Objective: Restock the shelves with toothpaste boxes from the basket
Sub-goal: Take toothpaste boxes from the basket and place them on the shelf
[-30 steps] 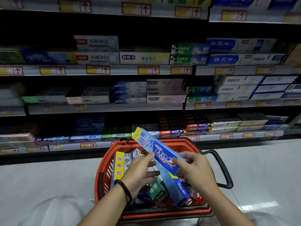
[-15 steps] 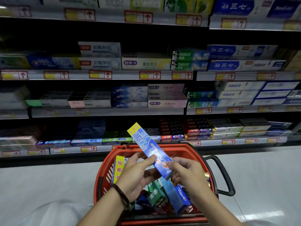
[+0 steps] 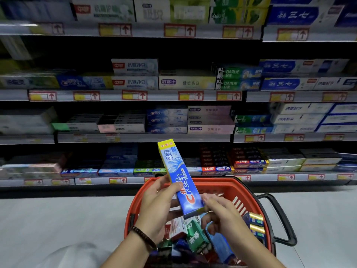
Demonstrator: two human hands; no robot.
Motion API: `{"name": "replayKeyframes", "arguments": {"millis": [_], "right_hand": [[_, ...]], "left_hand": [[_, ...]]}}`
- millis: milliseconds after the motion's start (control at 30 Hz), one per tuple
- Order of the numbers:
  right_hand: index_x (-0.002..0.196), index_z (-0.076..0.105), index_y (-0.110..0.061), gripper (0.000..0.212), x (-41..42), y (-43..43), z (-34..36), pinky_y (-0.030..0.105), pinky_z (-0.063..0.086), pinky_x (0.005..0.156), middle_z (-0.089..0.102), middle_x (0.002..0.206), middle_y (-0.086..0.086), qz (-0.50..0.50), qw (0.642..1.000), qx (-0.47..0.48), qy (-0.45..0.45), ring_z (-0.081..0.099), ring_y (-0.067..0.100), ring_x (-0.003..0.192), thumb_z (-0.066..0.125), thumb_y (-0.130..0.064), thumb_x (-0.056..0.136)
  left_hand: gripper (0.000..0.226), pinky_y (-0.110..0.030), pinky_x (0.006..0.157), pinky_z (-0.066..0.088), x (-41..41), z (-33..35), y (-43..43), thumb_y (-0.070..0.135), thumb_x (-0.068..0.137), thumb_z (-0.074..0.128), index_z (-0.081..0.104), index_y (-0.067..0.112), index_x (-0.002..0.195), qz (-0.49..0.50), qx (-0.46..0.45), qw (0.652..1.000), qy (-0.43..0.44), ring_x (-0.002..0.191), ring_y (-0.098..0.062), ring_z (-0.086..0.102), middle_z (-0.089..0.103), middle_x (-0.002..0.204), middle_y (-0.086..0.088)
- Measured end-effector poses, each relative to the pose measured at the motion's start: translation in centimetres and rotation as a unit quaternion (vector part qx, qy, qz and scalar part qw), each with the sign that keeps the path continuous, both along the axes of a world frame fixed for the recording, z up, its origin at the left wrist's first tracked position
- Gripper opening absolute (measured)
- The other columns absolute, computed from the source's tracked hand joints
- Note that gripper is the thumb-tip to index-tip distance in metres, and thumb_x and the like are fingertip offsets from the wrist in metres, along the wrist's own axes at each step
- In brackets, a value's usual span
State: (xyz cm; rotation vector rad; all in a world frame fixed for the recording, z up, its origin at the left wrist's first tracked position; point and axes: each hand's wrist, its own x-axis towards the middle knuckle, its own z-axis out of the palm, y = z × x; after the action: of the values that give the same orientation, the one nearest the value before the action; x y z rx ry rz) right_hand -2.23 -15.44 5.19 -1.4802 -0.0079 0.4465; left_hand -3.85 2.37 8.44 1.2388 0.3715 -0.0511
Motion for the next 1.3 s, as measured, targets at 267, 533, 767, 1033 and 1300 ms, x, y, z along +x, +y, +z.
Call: {"name": "replayKeyframes", "arguments": {"millis": [267,533,767,1033,1300], "right_hand": [[0.113,0.078,-0.017,0.059,0.4,1.8,-0.1,0.028,0.038,0.051,0.073,0.091,0.011,-0.018,1.0,-0.007,0.002,0.06,0.024,0.066,0.072,-0.063,0.076],[0.119,0.071,-0.02,0.022,2.7,4.5,1.3,0.03,0.045,0.055,0.075,0.103,0.012,-0.046,0.997,-0.039,-0.044,0.068,0.024,0.07,0.066,-0.033,0.103],[0.148,0.053,-0.034,0.048,7.8,9.3,4.7,0.031,0.053,0.057,0.069,0.122,0.002,-0.037,0.993,-0.061,-0.089,0.071,0.021,0.075,0.068,-0.038,0.103],[0.137,0.058,-0.046,0.031,10.2,14.0,7.1,0.037,0.055,0.066,0.081,0.1,0.0,-0.011,0.997,-0.021,-0.079,0.074,0.02,0.069,0.061,-0.039,0.106],[0.114,0.073,-0.011,0.016,9.7,14.7,7.4,0.041,0.062,0.067,0.079,0.088,0.013,0.008,0.998,0.023,-0.055,0.077,0.028,0.074,0.059,-0.017,0.108]], "left_hand": [[0.015,-0.03,0.063,0.058,-0.7,0.4,2.8,0.019,0.102,0.064,0.071,0.022,0.114,0.041,0.035,0.998,0.023,0.082,-0.021,0.078,0.081,0.098,-0.008],[0.019,-0.026,0.058,0.059,-1.8,1.3,5.1,0.029,0.103,0.062,0.066,0.018,0.118,0.033,0.023,0.998,0.043,0.086,-0.029,0.079,0.08,0.096,-0.011],[0.018,-0.038,0.078,0.06,-2.5,2.4,7.6,0.023,0.105,0.058,0.068,0.028,0.119,0.032,0.012,0.999,0.021,0.091,-0.029,0.078,0.081,0.101,-0.008],[0.02,-0.027,0.058,0.06,-4.5,4.0,10.7,0.02,0.105,0.057,0.069,0.032,0.116,0.008,0.014,1.0,0.011,0.078,-0.02,0.077,0.081,0.103,-0.007],[0.03,-0.034,0.071,0.061,-5.2,4.6,14.0,0.027,0.095,0.066,0.07,0.027,0.125,-0.035,0.049,0.998,0.009,0.091,-0.025,0.077,0.079,0.11,-0.008]]}}
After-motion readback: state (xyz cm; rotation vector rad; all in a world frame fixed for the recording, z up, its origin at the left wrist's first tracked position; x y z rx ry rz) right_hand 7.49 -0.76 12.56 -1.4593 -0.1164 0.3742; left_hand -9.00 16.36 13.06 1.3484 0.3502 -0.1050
